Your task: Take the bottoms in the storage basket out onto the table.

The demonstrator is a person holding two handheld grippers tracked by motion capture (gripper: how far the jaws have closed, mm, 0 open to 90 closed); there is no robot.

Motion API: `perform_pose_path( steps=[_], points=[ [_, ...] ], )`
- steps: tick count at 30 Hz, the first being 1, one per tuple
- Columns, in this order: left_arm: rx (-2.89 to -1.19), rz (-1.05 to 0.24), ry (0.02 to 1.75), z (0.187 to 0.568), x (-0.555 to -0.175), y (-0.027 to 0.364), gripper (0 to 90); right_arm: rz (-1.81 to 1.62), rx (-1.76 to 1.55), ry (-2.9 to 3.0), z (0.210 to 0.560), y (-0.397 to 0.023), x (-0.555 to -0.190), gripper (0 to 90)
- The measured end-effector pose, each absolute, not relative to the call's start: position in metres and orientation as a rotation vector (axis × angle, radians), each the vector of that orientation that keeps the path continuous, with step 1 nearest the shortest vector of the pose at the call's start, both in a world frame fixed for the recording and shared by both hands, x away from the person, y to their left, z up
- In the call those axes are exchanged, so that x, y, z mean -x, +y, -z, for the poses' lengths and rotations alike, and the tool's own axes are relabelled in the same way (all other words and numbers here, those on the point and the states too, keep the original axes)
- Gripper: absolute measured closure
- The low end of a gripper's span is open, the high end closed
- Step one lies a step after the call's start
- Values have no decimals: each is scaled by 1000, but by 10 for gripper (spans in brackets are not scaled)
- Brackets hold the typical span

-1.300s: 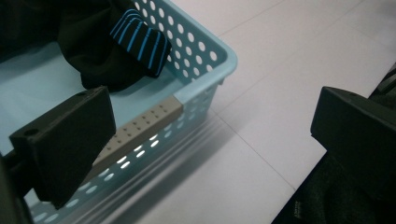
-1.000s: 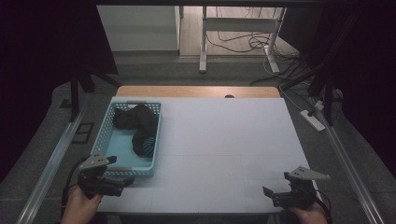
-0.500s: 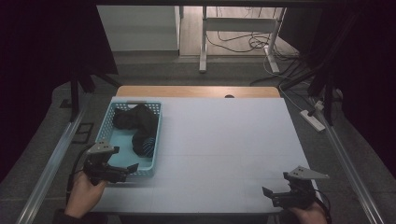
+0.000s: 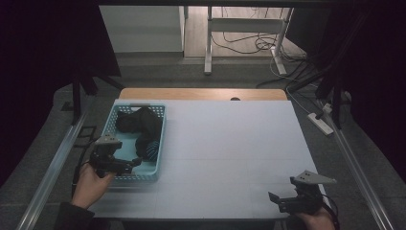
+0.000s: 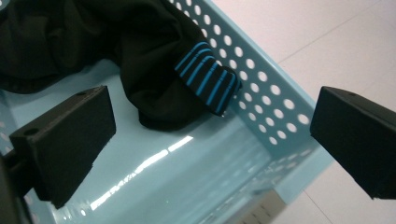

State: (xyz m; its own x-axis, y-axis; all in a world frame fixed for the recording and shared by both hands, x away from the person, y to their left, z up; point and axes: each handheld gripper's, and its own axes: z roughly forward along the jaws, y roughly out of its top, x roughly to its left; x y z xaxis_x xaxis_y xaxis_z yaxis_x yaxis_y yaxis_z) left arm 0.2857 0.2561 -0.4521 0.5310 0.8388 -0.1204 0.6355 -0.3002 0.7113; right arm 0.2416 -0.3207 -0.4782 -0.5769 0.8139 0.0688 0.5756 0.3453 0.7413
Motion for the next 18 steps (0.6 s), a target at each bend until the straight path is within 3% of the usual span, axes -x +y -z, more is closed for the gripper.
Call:
perform_pose_path(
  steps=[18],
  points=[
    [-2060,-298,1177,450,-341,263,0,-1070,-1232,2310,479,-320,-242,0]
  ],
)
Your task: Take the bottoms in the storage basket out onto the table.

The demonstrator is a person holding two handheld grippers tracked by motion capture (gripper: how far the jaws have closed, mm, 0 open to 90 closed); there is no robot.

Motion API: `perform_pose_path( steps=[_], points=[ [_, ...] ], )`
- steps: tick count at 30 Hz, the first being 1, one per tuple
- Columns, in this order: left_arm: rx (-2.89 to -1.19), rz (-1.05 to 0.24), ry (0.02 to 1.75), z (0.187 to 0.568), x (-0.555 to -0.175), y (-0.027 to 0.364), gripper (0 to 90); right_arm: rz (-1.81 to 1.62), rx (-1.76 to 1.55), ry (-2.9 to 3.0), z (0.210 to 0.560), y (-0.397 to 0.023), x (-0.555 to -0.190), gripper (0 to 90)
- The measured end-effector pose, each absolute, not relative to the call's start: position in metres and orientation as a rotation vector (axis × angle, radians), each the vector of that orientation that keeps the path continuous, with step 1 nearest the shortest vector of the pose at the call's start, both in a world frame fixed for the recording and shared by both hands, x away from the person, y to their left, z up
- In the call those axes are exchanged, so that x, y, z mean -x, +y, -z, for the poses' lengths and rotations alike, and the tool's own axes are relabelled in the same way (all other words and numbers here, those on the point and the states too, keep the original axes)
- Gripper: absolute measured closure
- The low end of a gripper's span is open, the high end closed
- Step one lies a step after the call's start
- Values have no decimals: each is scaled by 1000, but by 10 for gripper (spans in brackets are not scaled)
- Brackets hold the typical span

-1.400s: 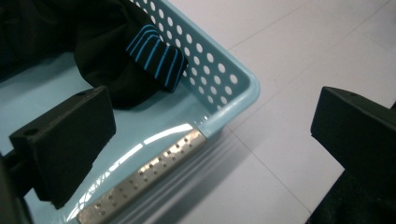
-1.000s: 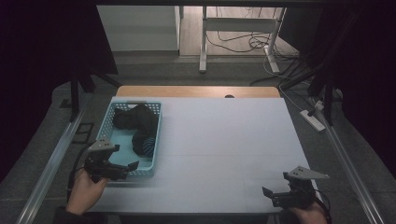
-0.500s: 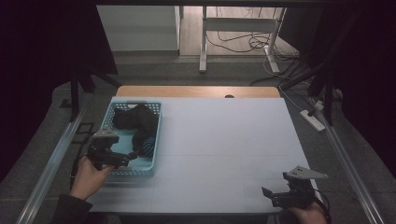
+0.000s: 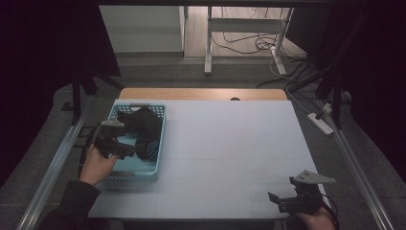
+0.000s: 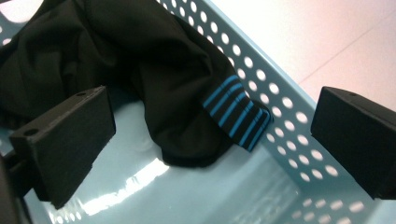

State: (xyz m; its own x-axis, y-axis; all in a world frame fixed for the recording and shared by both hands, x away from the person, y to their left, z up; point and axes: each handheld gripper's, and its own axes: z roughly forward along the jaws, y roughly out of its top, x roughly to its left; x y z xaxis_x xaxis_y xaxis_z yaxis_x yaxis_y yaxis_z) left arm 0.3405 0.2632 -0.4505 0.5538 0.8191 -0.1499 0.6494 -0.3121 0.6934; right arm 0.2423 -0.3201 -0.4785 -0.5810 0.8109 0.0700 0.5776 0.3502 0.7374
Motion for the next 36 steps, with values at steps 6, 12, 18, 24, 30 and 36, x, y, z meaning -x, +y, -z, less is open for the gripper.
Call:
perform_pose_path(
  steps=[6,12,18,24,30,36],
  points=[
    [-2092,-311,1208,452,-360,267,0,-1069,-1231,2313,479,-320,-243,0],
    [-2104,-316,1228,453,-379,272,0,-1064,-1230,2317,479,-320,-243,0],
    [-2099,-307,1249,455,-400,279,0,-1058,-1232,2318,479,-320,-243,0],
    [-2131,-312,1288,460,-423,283,0,-1063,-1231,2319,479,-320,-243,0],
    [-2135,-300,1336,471,-445,286,0,-1066,-1228,2325,479,-320,-243,0],
    [-2155,-279,1413,487,-463,289,0,-1069,-1227,2324,479,-320,-243,0]
  ],
)
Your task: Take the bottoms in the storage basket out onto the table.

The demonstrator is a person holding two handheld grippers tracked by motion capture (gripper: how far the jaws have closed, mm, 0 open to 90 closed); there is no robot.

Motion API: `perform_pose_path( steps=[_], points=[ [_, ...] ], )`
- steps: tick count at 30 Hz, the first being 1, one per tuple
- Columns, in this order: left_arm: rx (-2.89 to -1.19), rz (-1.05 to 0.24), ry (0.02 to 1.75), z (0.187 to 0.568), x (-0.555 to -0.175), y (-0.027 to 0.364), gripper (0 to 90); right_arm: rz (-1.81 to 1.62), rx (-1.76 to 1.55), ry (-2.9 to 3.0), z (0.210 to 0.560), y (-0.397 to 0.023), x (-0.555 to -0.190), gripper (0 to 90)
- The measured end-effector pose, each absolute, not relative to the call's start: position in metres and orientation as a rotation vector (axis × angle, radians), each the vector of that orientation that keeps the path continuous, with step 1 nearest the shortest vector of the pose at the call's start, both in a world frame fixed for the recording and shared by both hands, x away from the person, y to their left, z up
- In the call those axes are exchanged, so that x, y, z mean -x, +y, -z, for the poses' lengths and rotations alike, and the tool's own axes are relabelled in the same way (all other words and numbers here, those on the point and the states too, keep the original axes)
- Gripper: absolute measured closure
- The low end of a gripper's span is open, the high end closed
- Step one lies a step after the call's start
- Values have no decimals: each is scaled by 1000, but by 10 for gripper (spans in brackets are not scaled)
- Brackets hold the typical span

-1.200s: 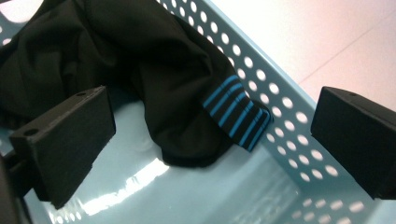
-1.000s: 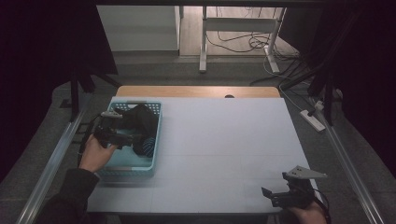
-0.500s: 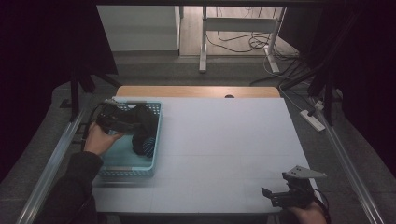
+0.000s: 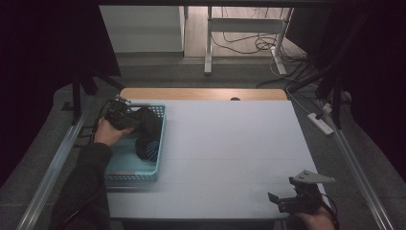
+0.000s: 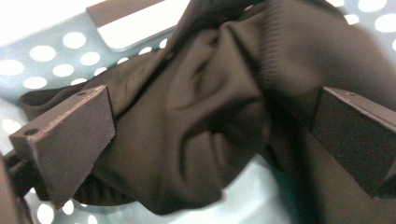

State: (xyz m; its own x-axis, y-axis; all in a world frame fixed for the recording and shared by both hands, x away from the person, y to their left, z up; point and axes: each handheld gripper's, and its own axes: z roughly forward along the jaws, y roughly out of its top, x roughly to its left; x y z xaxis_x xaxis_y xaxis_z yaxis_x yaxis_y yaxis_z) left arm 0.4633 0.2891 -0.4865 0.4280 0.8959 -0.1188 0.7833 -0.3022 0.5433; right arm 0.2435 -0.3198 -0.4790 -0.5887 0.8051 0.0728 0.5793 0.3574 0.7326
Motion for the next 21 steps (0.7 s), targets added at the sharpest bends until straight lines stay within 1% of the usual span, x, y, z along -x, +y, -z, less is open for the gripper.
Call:
perform_pose_path(
  steps=[11,12,14,15,16,18,20,21],
  points=[
    [-2224,-252,1467,501,-480,282,7,-1070,-1223,2327,479,-320,-243,0],
    [-2270,-226,1454,504,-482,279,26,-1070,-1223,2329,479,-320,-243,0],
    [-2340,-244,1449,508,-482,274,45,-1070,-1224,2328,479,-319,-243,0],
    [-2340,-244,1449,508,-482,274,67,-1069,-1223,2329,479,-319,-243,0],
    [-2389,-282,1461,512,-483,269,99,-1068,-1223,2329,479,-319,-243,0],
    [-2390,-288,1476,514,-483,268,141,-1068,-1223,2330,479,-319,-243,0],
    [-2377,-294,1507,512,-483,269,223,-1068,-1223,2329,479,-319,-243,0],
    [-2366,-296,1526,511,-482,270,285,-1068,-1223,2329,479,-319,-243,0]
  ],
)
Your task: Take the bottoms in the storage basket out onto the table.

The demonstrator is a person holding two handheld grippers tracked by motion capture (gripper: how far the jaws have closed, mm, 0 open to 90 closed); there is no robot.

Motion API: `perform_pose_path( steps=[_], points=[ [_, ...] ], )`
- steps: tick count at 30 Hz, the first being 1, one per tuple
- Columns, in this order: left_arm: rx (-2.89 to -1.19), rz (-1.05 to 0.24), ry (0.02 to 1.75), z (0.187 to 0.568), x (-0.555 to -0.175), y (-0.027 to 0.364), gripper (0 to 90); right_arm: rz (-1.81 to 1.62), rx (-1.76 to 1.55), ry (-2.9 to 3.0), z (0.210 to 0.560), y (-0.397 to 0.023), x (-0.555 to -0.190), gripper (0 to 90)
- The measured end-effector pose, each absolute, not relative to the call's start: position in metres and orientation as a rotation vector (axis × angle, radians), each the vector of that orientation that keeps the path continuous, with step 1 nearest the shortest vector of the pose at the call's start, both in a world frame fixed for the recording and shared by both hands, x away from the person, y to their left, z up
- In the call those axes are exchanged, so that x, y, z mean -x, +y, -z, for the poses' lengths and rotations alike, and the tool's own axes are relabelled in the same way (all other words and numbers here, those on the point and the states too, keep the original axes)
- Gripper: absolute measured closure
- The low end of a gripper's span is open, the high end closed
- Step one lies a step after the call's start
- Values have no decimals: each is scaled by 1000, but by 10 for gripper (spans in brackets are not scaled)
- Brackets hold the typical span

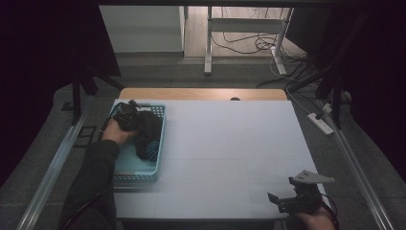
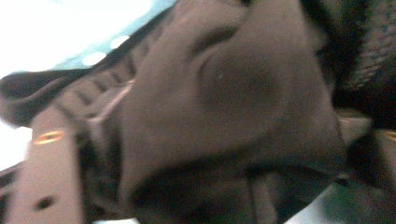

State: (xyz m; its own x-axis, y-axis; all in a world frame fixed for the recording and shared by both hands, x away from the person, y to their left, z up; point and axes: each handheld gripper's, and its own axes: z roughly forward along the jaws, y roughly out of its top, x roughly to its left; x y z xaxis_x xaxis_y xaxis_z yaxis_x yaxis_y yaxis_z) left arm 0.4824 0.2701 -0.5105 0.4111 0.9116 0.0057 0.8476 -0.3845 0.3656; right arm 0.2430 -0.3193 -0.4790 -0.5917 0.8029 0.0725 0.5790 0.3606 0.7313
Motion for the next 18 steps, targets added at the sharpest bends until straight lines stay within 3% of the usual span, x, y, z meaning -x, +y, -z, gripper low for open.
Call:
perform_pose_path(
  steps=[4,7,18],
  points=[
    [-2353,-300,1522,507,-479,271,539,-1070,-1223,2329,479,-320,-243,0],
    [-2300,-250,1519,502,-473,275,638,-1068,-1224,2329,479,-319,-243,0],
    [-2247,-95,1443,472,-448,276,641,-1062,-1223,2332,479,-319,-243,0]
  ],
)
